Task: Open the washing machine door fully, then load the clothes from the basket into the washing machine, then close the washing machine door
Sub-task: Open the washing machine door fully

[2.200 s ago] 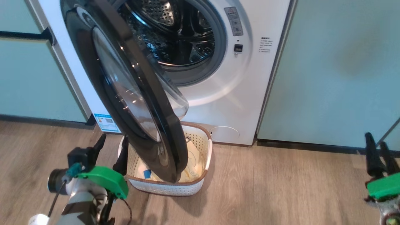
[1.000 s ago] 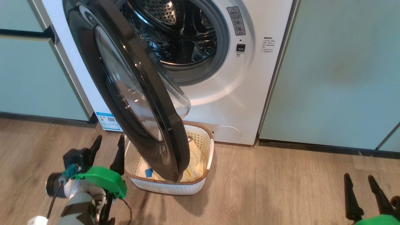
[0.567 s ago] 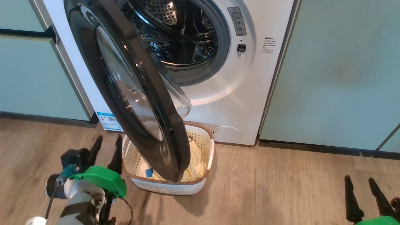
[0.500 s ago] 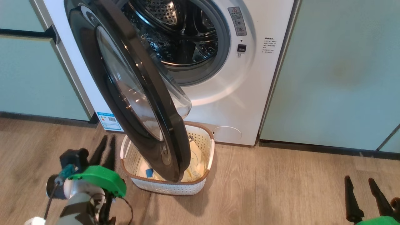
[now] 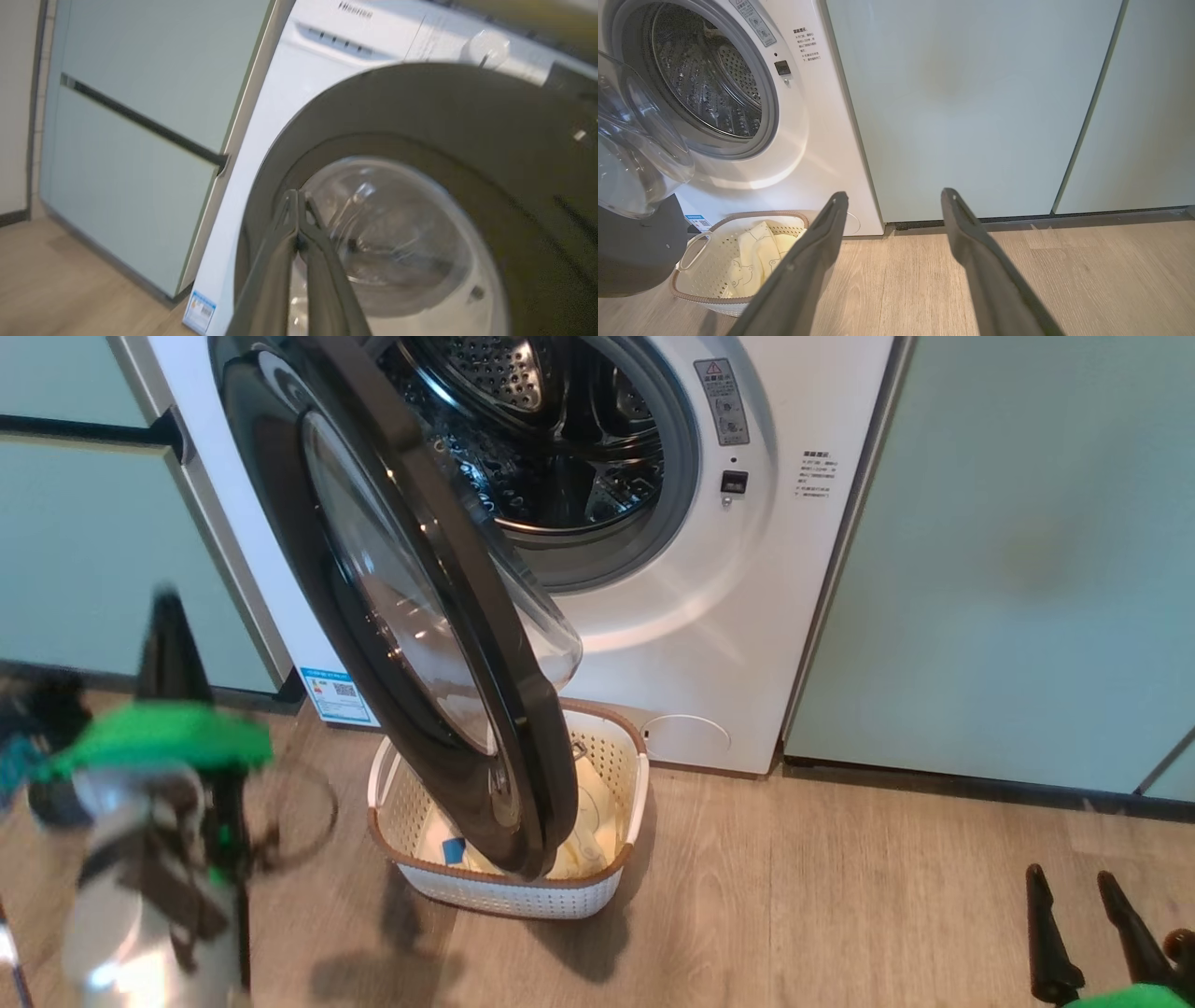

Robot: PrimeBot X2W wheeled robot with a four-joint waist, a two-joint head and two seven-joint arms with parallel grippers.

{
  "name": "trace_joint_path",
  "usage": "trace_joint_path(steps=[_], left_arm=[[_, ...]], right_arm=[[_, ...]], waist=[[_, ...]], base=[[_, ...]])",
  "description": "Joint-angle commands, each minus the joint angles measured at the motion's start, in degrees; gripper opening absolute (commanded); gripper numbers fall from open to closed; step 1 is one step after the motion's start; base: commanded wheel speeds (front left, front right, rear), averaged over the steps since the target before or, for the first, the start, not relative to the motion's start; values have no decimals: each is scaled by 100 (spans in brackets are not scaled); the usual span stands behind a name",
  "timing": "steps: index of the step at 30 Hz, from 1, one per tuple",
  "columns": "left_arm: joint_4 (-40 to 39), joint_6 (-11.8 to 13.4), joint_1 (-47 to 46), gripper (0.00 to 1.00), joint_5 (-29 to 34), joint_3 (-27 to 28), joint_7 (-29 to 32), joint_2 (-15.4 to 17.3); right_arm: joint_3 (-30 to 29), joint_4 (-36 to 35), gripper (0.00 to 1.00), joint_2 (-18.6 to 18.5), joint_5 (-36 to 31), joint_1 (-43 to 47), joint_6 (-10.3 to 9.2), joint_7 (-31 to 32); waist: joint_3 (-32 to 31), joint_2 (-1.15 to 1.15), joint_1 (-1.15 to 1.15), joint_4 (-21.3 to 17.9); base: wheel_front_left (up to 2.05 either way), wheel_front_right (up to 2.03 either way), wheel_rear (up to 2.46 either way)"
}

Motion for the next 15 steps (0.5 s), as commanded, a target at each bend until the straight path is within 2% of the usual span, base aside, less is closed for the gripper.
trace_joint_path(steps=[1,6,11,12,15], left_arm=[[-338,22,-438,0,-46,107,-8,186],[-1222,22,-1011,0,-111,-277,326,122],[-2265,33,-1523,0,-274,-947,791,12],[-2265,33,-1523,0,-274,-947,791,12],[-3009,140,-1821,0,-462,-1688,1132,-40]], right_arm=[[114,-169,100,-55,2,-73,10,-56],[121,-153,100,-57,16,-54,10,-56],[154,-145,100,-49,26,-75,10,-56],[154,-145,100,-49,26,-75,10,-56],[178,-135,100,-59,33,-105,10,-56]], waist=[[-7,0,0,14],[-17,0,0,46],[-8,0,0,54],[-8,0,0,54],[11,0,0,51]], base=[[0,0,0],[0,0,0],[0,0,0],[0,0,0],[0,0,0]])
